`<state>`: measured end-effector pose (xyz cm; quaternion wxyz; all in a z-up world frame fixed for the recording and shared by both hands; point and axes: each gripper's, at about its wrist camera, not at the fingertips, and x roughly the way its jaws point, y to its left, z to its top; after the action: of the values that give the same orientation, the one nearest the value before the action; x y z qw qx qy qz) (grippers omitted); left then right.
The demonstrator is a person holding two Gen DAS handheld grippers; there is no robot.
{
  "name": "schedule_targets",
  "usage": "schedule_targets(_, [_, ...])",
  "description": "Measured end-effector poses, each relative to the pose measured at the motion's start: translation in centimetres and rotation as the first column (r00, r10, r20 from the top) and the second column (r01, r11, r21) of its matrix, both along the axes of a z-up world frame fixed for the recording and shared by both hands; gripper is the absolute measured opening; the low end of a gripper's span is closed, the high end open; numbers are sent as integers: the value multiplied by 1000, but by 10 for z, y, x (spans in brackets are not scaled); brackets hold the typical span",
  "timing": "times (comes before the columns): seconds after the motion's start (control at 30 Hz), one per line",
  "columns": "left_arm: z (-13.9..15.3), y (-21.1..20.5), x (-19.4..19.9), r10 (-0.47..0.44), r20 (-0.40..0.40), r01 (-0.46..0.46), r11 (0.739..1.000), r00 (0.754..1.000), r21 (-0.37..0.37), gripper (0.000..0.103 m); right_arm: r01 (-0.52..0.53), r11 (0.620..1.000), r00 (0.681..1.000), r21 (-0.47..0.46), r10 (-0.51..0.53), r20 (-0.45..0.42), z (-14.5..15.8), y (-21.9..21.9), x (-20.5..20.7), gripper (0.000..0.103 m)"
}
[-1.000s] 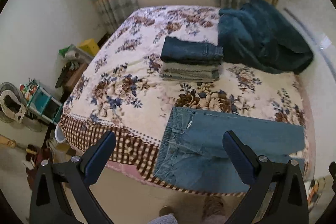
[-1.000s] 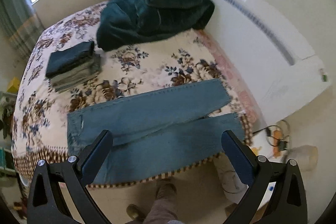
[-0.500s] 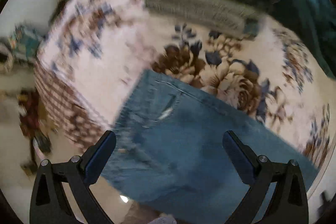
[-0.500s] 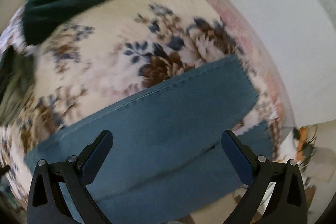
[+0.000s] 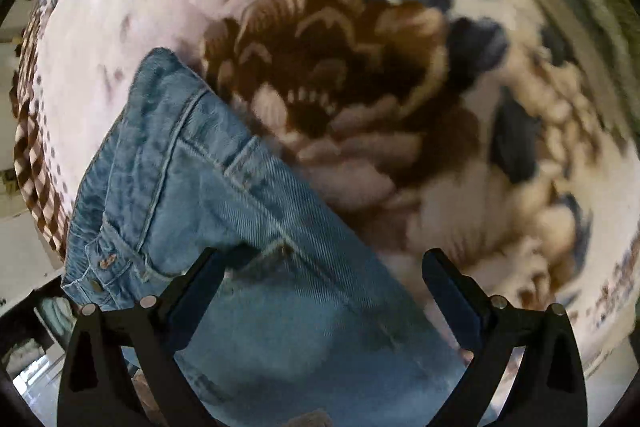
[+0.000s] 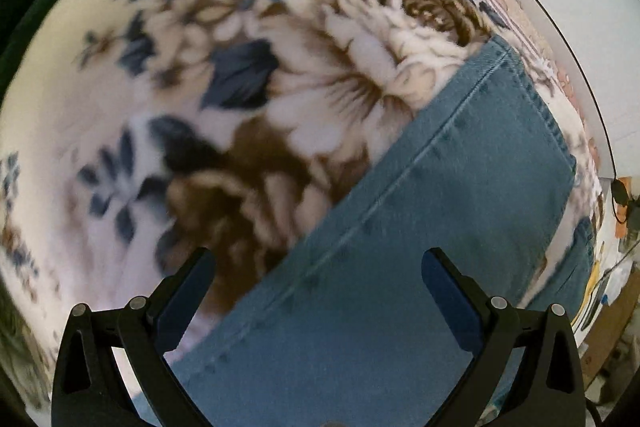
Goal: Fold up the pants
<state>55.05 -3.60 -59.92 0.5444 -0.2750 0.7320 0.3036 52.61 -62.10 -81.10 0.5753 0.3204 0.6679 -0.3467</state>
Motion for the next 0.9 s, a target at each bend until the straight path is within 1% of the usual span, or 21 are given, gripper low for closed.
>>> schedule_targets(0.1, [-6,-2,11,-22,-34,23,999,999,37,101,-1,1000,1000,3,1,-23,-14,1,5,103])
schedule_targets(0.17, [-5,-2,16,-37,-31,39,997,999,60,101,-10,1000,999,12,11,-33,-22,4,8,98])
schedule_targets(0.2, [-1,-3,19,-50,-17,51,996,999,69,95,-10,1000,999,16,10,-33,-22,5,9,96])
schedule_targets(0.23, [4,-4,23,-67,16,66,996,998,66,81,-11,1000,999,16,11,-31,-23,5,9,92])
schedule_targets(0.27, [10,-4,27,-94,43,91,993,995,69,73,-10,1000,999,17,11,-31,-21,4,8,86])
schedule_targets(0.3, [17,-8,28,-122,52,118,990,991,83,59,-10,1000,999,17,11,-34,-20,4,6,82])
schedule_targets(0.33, [25,-11,29,-142,56,137,986,988,96,46,-12,1000,999,19,12,-31,-18,4,5,75])
schedule_targets(0.37, [34,-12,29,-158,66,151,983,985,107,40,-13,1000,999,18,14,-30,-16,2,3,66])
schedule_targets(0.4, [40,-11,26,-159,95,149,983,983,106,35,-15,1000,999,16,15,-31,-15,0,1,61])
schedule_targets(0.43, [47,-10,22,-157,125,145,984,980,101,29,-14,1000,1000,21,14,-21,-14,-1,-2,49])
schedule_targets(0.47, [54,-10,20,-151,158,138,986,976,93,27,-11,1000,1000,29,12,-7,-12,-1,-5,35])
schedule_targets(0.5, [62,-9,17,-145,193,131,988,970,85,25,-12,999,1000,38,12,6,-10,-1,-8,28])
schedule_targets(0.53, [71,-9,15,-141,225,127,989,964,77,23,-11,999,1000,42,11,16,-12,-2,-15,17])
schedule_targets(0.57, [76,-8,11,-137,243,124,990,960,72,22,-8,999,999,41,7,35,-10,0,-19,13])
schedule_targets(0.63, [90,-6,4,-134,293,122,991,947,60,21,-19,999,998,31,17,61,-3,7,-24,8])
schedule_targets(0.7, [108,-5,-7,-131,342,123,991,931,45,20,-27,999,995,28,24,93,7,14,-32,6])
schedule_targets(0.73, [114,-5,-21,-124,361,118,992,924,39,18,-33,999,993,26,30,115,16,19,-38,6])
schedule_targets(0.83, [147,4,-52,-65,438,77,997,897,-10,13,-32,999,985,33,25,173,41,27,-63,6])
schedule_targets(0.9, [153,17,-88,-30,478,58,997,878,-43,12,-17,999,976,48,6,217,61,28,-89,5])
